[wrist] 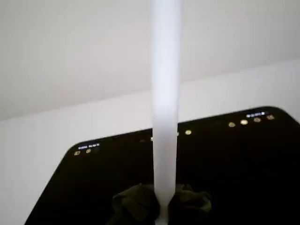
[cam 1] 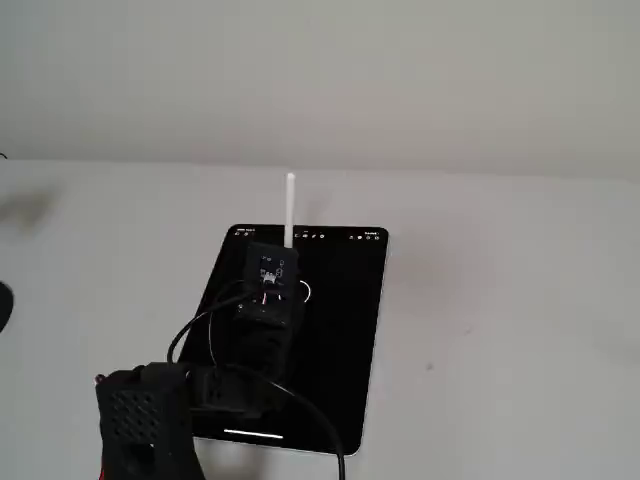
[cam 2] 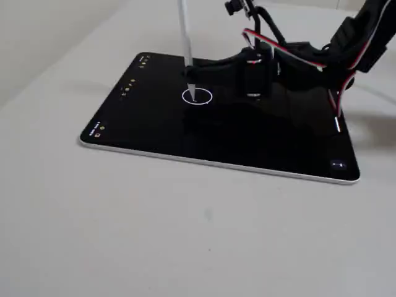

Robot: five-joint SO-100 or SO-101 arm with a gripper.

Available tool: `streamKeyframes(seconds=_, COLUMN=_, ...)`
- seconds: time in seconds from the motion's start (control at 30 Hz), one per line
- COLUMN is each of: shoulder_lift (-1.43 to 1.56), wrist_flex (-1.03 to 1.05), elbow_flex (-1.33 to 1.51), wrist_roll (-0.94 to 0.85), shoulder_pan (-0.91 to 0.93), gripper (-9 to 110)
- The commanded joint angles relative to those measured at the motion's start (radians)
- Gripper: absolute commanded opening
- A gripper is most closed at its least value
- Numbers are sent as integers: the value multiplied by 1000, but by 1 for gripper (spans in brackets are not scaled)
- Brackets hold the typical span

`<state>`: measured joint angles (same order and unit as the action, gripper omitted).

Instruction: Draw 2 dots in a circle representing the eyes of a stickman

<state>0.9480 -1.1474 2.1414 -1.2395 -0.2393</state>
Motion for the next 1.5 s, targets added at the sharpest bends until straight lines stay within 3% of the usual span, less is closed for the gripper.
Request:
streamKeyframes(seconds=0.0, shoulder_lift=63, wrist_flex=-20, elbow_flex=11, wrist_roll=6, shoulder_pan=-23, gripper=0)
streamKeyframes(seconds=0.63, shoulder_lift=63, wrist_flex=-9, elbow_flex=-2, wrist_roll=9, shoulder_pan=-11, gripper=0)
streamKeyframes(seconds=1.03, shoulder_lift=279, wrist_flex=190, elbow_flex=0, wrist_roll=192, shoulder_pan=67, gripper=0)
streamKeyframes(seconds=1.47, shoulder_lift=186, wrist_flex=133, elbow_flex=0, wrist_roll=103, shoulder_pan=95, gripper=0)
